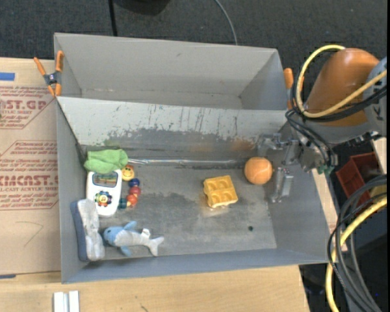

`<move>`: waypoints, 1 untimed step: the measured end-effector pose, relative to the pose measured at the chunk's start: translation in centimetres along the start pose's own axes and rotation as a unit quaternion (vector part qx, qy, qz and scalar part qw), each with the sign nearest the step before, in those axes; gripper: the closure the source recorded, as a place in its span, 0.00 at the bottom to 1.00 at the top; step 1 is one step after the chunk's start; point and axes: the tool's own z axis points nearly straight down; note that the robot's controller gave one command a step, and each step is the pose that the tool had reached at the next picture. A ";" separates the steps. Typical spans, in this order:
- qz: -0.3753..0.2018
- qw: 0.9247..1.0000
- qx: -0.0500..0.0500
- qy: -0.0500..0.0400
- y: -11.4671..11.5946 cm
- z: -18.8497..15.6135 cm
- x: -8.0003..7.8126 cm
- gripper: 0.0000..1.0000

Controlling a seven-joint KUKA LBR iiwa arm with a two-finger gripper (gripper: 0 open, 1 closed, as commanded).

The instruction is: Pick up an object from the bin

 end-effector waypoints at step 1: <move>-0.001 1.000 0.001 -0.003 0.1 -0.5 -0.1 0.00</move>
Offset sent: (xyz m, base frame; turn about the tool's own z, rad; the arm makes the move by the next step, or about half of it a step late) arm 0.0026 0.0717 -0.0812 0.0025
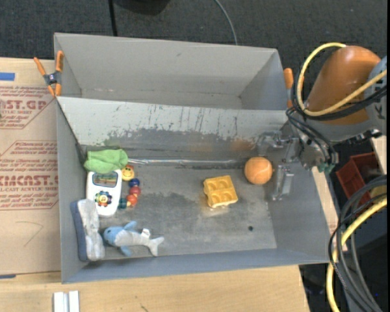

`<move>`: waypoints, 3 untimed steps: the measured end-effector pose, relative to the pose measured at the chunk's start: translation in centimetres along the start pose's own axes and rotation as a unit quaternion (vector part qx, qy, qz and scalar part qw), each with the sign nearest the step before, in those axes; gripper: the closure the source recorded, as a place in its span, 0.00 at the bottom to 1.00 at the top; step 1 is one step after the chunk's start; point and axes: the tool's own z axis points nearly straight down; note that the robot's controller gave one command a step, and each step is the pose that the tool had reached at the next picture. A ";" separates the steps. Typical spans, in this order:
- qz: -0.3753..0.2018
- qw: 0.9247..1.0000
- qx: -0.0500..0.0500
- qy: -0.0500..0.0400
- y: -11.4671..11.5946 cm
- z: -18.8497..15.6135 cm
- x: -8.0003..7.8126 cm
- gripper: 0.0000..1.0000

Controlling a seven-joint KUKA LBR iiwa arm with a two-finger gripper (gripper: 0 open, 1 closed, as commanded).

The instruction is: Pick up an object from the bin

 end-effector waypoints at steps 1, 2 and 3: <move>0.003 1.000 0.000 -0.002 4.4 5.3 -0.2 0.00; 0.002 1.000 -0.003 0.001 6.2 8.5 0.0 0.00; 0.000 1.000 0.001 -0.001 7.7 9.4 0.8 0.00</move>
Offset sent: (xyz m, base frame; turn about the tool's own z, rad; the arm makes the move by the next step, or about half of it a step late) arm -0.0007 0.0492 -0.0887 0.0135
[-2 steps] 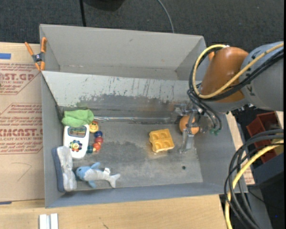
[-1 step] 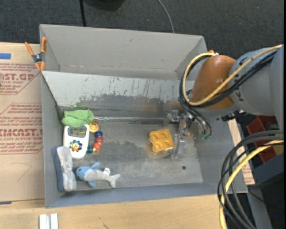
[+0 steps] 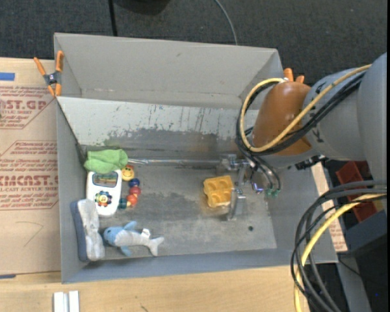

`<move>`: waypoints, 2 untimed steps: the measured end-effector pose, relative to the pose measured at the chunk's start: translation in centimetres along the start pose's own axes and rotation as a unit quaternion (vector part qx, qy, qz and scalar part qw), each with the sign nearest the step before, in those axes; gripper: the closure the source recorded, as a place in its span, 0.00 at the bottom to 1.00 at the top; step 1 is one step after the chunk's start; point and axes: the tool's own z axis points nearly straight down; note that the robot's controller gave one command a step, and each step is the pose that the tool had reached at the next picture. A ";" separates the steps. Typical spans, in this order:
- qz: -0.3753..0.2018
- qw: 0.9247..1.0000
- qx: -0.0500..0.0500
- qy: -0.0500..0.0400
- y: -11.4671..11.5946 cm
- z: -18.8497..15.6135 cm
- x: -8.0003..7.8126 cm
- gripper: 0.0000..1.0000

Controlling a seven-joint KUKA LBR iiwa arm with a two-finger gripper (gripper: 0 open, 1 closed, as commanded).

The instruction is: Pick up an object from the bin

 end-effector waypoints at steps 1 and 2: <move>-0.063 0.998 -0.004 0.000 2.8 0.4 0.6 1.00; -0.063 0.998 -0.004 0.000 2.8 0.4 0.6 1.00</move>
Offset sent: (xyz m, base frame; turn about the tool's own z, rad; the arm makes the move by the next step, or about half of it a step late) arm 0.0000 0.0000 0.0000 0.0000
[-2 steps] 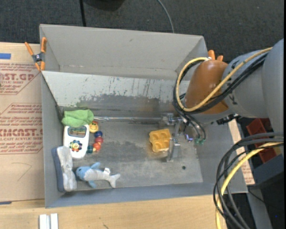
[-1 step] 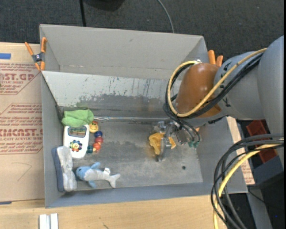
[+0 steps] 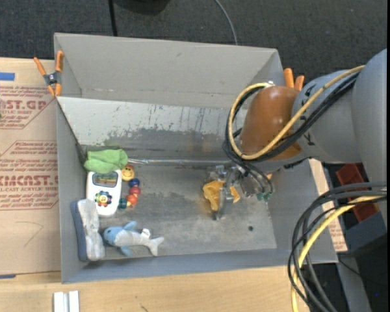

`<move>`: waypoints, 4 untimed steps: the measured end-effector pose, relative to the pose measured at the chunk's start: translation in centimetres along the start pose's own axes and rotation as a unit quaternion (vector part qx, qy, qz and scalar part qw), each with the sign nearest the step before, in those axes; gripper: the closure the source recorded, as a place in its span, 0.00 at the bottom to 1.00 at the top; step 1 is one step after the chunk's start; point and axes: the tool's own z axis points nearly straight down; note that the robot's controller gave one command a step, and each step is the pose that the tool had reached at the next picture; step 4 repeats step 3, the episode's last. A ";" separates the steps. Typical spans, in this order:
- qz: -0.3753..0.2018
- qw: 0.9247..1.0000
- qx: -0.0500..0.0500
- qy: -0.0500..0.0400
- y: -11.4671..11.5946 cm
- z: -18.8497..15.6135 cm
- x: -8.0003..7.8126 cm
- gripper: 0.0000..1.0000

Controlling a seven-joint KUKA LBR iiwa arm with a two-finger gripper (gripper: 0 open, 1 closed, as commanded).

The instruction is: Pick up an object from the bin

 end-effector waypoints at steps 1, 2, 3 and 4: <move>0.000 1.000 0.000 0.000 0.0 0.0 0.0 1.00; -0.031 1.000 0.000 -0.002 -1.0 -12.4 0.2 1.00; -0.031 1.000 0.000 -0.001 -1.0 -12.4 0.2 1.00; -0.031 1.000 0.000 -0.001 -1.0 -12.4 0.2 1.00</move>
Offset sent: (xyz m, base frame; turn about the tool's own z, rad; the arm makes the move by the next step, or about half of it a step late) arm -0.0015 -0.0111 0.1244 -0.0620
